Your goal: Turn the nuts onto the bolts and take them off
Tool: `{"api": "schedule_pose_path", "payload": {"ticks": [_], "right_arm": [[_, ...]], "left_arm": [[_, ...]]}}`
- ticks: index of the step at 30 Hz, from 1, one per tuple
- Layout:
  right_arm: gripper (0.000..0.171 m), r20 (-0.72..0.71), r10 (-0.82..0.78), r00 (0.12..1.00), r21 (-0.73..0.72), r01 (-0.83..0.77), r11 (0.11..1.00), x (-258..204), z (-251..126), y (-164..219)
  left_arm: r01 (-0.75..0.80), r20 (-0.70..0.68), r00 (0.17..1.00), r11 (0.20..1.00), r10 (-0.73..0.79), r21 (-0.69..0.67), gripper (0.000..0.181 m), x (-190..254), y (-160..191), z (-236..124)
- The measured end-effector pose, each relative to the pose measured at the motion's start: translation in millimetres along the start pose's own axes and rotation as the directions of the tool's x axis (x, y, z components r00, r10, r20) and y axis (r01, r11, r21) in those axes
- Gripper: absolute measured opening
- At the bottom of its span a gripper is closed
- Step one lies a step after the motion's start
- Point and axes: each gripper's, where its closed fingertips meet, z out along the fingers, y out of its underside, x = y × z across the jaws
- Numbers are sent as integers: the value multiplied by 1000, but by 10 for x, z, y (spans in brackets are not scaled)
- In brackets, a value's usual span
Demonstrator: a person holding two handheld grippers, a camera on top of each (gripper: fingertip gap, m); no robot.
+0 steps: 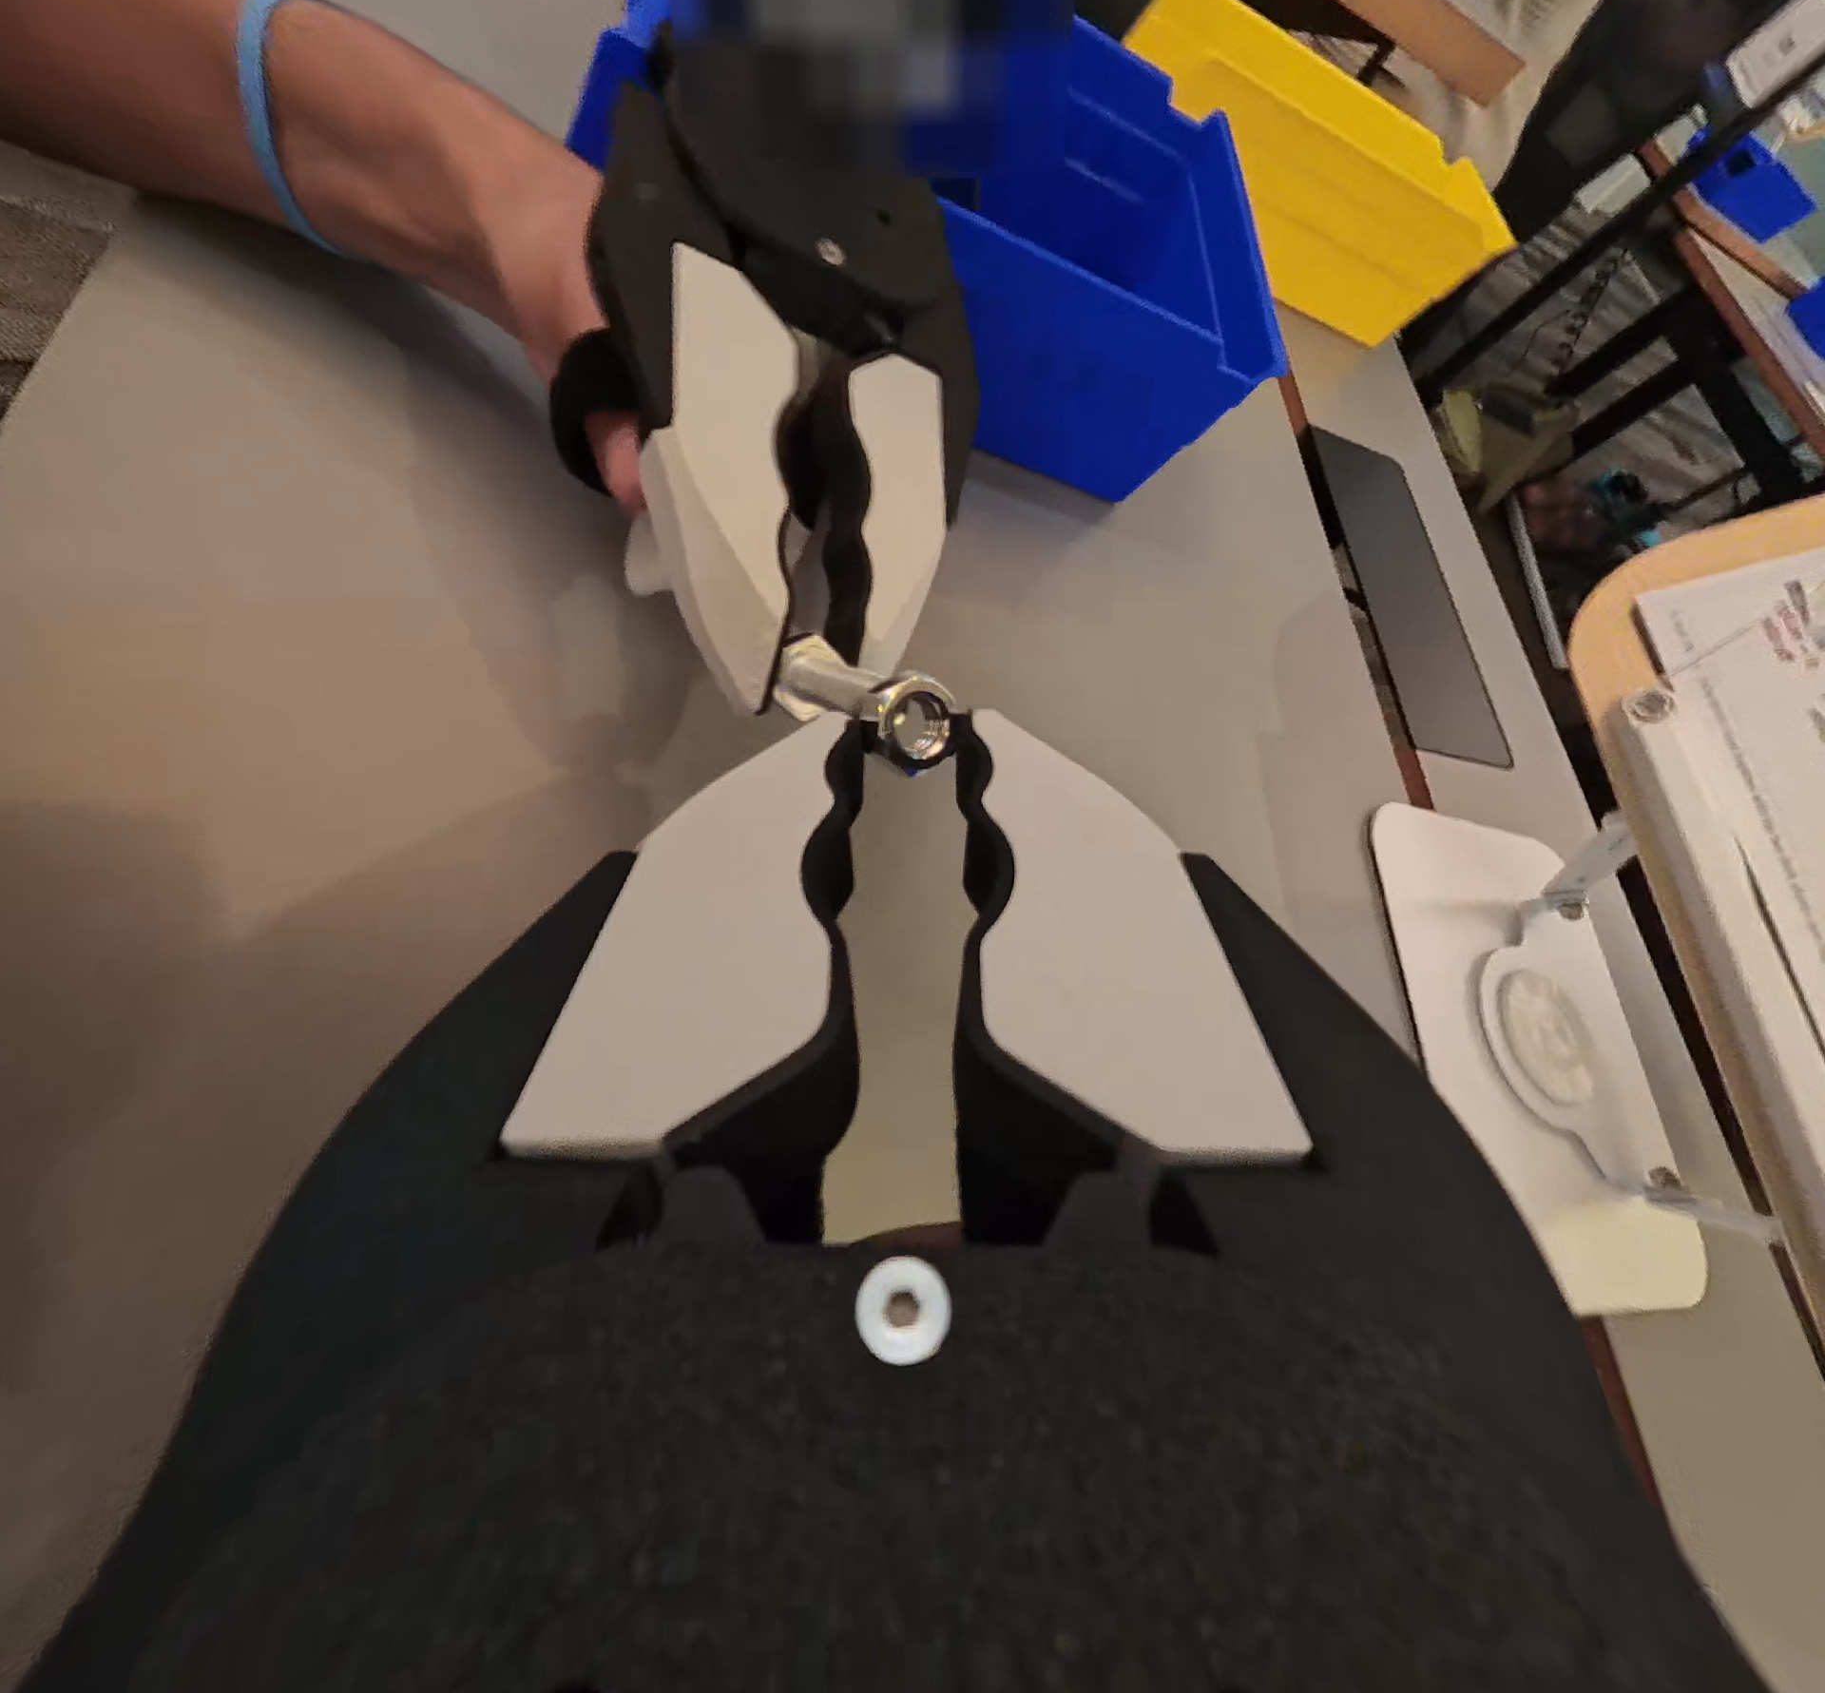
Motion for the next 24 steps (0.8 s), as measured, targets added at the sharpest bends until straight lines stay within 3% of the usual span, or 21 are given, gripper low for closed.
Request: {"api": "schedule_pose_path", "payload": {"ticks": [7,17,19,24], "right_arm": [[18,111,-86,990,78,78,994,-212,-61,-140],[18,138,-57,989,163,34,986,-298,-121,-199],[18,132,1,991,148,-20,989,-253,-111,-180],[18,97,177,979,39,-182,983,-128,-55,-27]], "left_arm": [[73,-207,976,997,-68,16,17,236,12,7],[146,-340,933,988,-121,48,17,383,-44,-25],[166,-325,936,984,-135,68,17,334,-66,-23],[9,-58,998,998,-5,60,17,107,-39,34]]}}
